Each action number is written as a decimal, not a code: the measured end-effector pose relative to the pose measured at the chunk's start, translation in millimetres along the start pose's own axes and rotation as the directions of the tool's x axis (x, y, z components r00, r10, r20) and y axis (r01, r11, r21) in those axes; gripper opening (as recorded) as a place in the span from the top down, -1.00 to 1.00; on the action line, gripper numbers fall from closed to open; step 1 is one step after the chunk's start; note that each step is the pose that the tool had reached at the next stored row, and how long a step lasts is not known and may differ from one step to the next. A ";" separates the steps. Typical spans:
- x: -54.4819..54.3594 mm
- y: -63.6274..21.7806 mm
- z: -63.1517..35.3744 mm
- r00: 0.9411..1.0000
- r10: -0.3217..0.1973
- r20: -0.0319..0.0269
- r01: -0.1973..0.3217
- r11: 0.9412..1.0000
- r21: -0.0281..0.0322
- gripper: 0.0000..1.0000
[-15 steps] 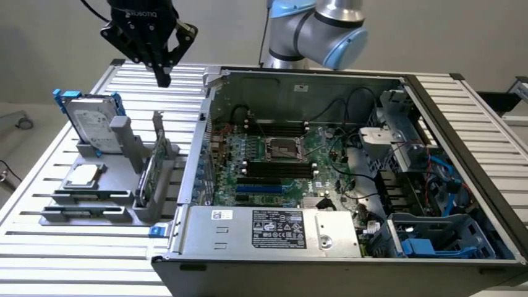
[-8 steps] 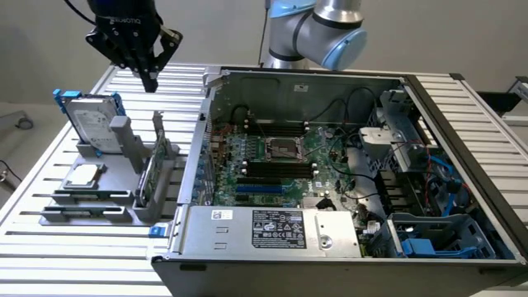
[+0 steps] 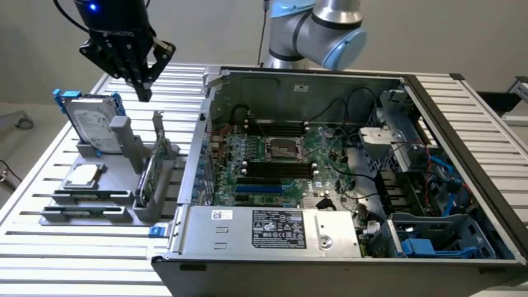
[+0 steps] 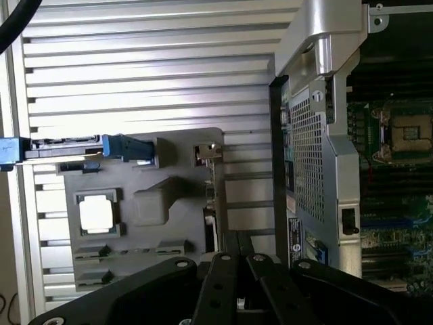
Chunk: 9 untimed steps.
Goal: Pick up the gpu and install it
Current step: 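Reach for the gpu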
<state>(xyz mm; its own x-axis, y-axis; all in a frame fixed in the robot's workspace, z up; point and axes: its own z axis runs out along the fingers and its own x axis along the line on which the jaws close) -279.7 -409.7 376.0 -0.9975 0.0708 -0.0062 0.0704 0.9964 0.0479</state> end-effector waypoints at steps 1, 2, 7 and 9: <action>1.5 -0.9 1.2 1.000 0.000 -0.001 0.000 1.000 0.000 0.79; 2.9 -1.7 2.4 1.000 0.000 -0.002 0.000 1.000 0.000 0.79; 12.2 -4.2 7.6 1.000 -0.003 -0.005 0.003 1.000 0.001 0.79; 14.1 -4.3 7.8 1.000 -0.004 -0.005 0.004 1.000 0.001 0.79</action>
<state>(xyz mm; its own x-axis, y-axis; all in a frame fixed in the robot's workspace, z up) -293.9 -412.7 367.9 -0.9978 0.0668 -0.0018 0.0667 0.9967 0.0466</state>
